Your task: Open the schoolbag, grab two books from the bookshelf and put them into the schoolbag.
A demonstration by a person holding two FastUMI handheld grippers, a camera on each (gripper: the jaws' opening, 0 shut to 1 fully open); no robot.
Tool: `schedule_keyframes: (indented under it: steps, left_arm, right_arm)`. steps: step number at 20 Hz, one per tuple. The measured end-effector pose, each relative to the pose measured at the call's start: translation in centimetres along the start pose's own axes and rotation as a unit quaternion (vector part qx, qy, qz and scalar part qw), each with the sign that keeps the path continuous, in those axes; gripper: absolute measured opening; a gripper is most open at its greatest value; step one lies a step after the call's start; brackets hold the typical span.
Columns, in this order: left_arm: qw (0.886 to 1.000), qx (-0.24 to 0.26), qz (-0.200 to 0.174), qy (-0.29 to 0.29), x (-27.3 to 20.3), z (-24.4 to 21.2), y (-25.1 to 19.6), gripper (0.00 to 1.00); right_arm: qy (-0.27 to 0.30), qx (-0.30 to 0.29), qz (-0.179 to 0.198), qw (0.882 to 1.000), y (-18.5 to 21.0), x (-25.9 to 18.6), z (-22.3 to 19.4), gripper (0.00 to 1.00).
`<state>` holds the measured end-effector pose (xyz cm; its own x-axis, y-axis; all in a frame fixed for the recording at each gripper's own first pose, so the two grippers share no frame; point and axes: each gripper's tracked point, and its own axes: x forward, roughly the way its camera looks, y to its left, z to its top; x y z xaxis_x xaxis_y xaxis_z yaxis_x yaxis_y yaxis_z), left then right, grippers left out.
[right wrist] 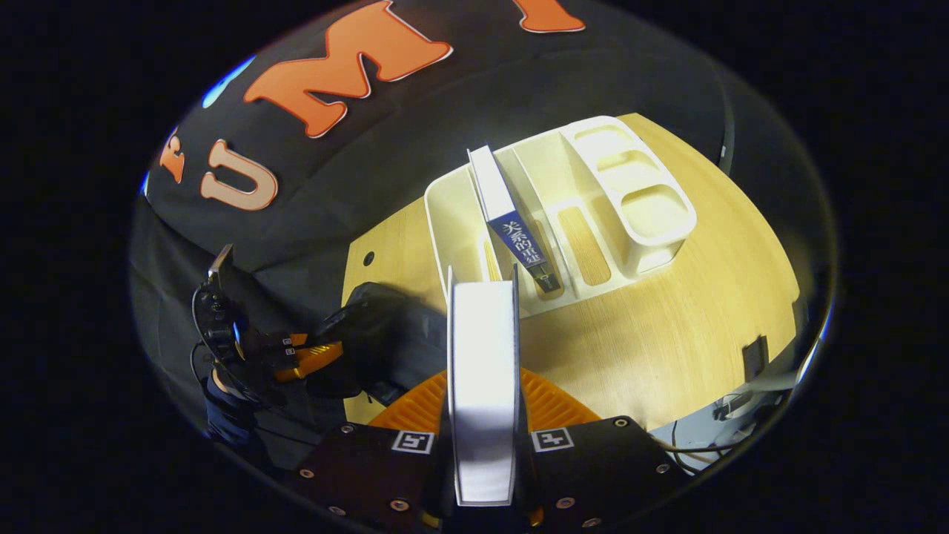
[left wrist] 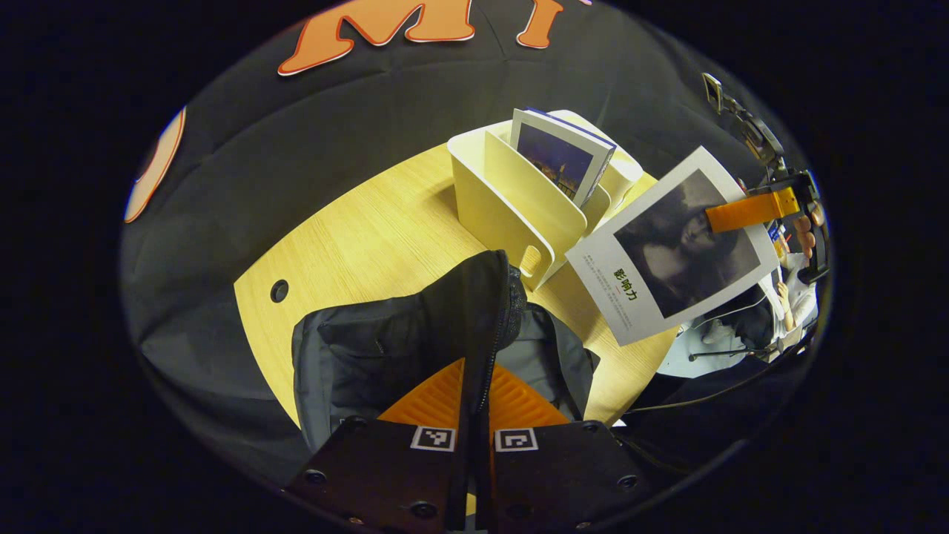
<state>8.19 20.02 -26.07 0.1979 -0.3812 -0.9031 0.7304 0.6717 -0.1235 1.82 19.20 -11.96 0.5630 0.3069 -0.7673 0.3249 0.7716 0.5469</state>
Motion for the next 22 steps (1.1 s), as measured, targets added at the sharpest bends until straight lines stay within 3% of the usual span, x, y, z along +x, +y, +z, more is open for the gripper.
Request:
schedule_keyframes:
  steps: [11, 22]
  left_arm:
    - [0.999, -0.025, -0.026, -0.013, -1.1, 1.3, -1.0, 0.05]
    - [0.997, -0.062, -0.033, -0.037, -1.5, 1.9, -1.0, 0.04]
  right_arm:
    - [-0.009, 0.055, 0.118, 0.992, 2.9, 1.1, -3.7, 0.33]
    - [0.021, 0.063, 0.172, 0.983, 5.7, 7.3, -6.4, 0.33]
